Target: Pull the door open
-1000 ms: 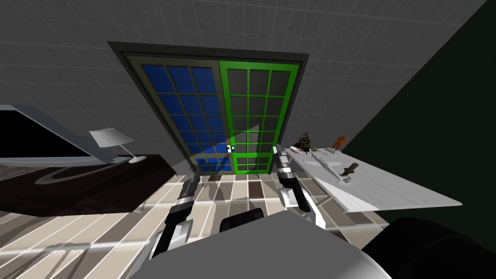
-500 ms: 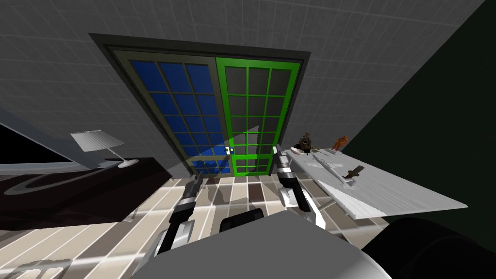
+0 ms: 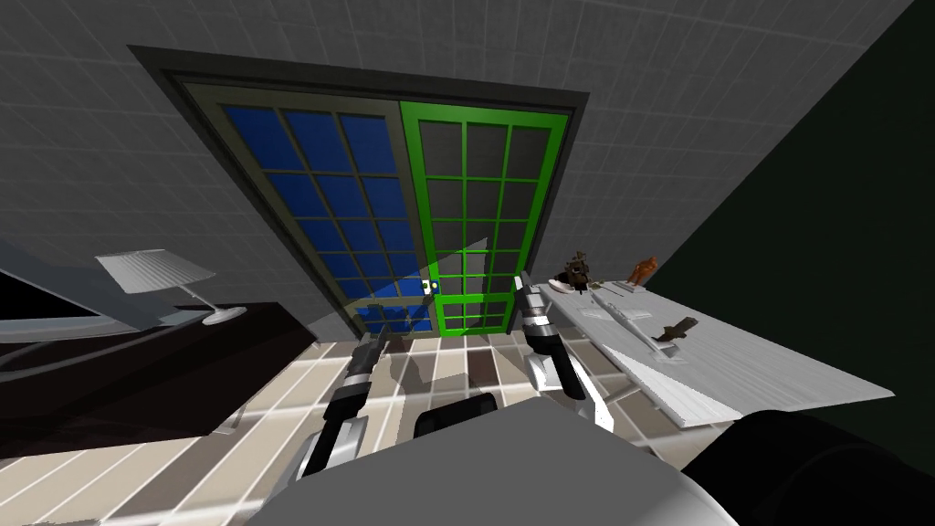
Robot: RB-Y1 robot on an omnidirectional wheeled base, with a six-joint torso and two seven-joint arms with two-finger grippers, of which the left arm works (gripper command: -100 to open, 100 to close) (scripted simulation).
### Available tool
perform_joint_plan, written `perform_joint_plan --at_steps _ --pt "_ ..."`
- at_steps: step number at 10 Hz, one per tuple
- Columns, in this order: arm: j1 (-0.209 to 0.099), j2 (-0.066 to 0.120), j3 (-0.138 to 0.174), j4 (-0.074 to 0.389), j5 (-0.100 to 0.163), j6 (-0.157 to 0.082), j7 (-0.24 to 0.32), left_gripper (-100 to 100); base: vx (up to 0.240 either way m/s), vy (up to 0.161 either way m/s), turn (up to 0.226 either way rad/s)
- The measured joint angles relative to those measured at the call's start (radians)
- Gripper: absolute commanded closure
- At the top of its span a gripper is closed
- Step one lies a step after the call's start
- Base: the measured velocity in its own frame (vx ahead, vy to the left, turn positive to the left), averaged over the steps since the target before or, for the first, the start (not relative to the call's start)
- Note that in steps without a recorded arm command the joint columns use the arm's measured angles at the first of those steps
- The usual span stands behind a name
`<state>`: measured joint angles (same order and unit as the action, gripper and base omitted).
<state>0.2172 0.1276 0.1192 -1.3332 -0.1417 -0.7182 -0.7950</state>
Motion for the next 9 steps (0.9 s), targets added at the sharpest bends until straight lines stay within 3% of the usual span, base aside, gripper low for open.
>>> perform_joint_plan --at_steps 3,9 --pt "-0.032 0.007 0.007 0.097 -0.012 -0.028 -0.06 -100 0.097 -0.005 -0.034" --pt "-0.093 0.014 0.016 0.255 -0.037 -0.059 -0.177 -100 0.104 -0.008 -0.033"
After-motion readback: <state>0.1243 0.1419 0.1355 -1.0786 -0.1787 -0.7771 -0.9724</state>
